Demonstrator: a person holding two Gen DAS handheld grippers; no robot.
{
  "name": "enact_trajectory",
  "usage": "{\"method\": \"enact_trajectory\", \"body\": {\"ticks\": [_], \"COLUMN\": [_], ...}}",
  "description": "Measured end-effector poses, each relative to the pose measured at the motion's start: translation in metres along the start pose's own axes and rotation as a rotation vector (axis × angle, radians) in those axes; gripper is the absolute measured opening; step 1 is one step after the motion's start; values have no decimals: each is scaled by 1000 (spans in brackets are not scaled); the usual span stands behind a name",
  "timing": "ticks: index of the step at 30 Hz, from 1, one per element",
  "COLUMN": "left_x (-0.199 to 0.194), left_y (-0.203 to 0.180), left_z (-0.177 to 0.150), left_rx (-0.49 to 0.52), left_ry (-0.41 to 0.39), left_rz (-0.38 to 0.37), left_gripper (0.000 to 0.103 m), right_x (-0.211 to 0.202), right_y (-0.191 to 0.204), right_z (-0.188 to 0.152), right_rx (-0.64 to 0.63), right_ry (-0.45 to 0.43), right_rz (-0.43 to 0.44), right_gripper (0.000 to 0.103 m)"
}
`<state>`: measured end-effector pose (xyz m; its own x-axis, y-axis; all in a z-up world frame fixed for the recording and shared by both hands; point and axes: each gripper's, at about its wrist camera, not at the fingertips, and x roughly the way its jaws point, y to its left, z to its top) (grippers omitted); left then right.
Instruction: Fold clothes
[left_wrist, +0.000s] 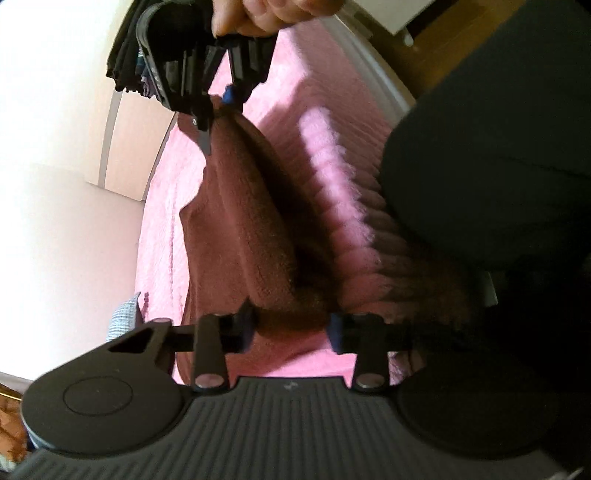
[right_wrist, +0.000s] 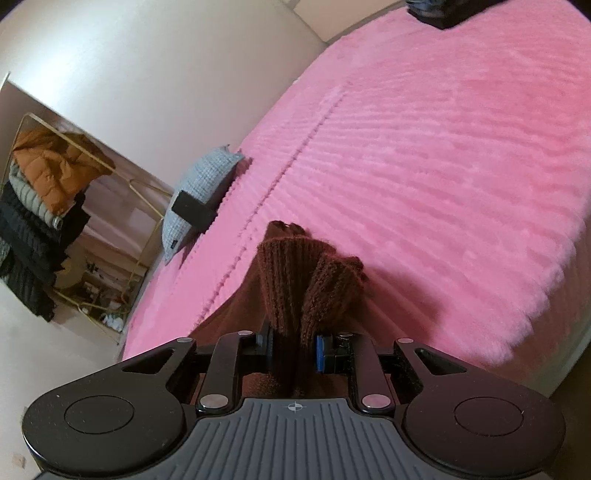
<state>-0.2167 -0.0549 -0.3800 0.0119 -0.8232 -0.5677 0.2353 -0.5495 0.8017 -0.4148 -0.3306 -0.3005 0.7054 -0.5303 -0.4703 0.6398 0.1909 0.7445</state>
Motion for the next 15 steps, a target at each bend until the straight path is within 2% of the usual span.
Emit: {"method": "enact_trajectory", "body": {"ticks": [3, 6, 9, 12, 15], "left_x": [-11, -10, -7, -12, -30], "left_y": [31, 90, 156, 212, 235], "left_z": [-11, -32, -53, -71, -81], "left_rx": [-100, -256, -308, -338, -332], "left_ry": [-44, -77, -77, -68, -69], "left_rz": [1, -23, 37, 121, 183], "left_gripper": [25, 25, 24, 23, 23], "right_x": [-1, 10, 28, 37, 32], "right_y": [5, 16, 50, 94, 121], "right_z": [8, 28, 57, 86, 91], "right_rx": [-20, 36, 52, 1, -55], "right_ry": [5, 19, -1, -61, -97], "right_rz": [16, 79, 153, 244, 325], "right_gripper": [18, 18, 18, 18, 18]}}
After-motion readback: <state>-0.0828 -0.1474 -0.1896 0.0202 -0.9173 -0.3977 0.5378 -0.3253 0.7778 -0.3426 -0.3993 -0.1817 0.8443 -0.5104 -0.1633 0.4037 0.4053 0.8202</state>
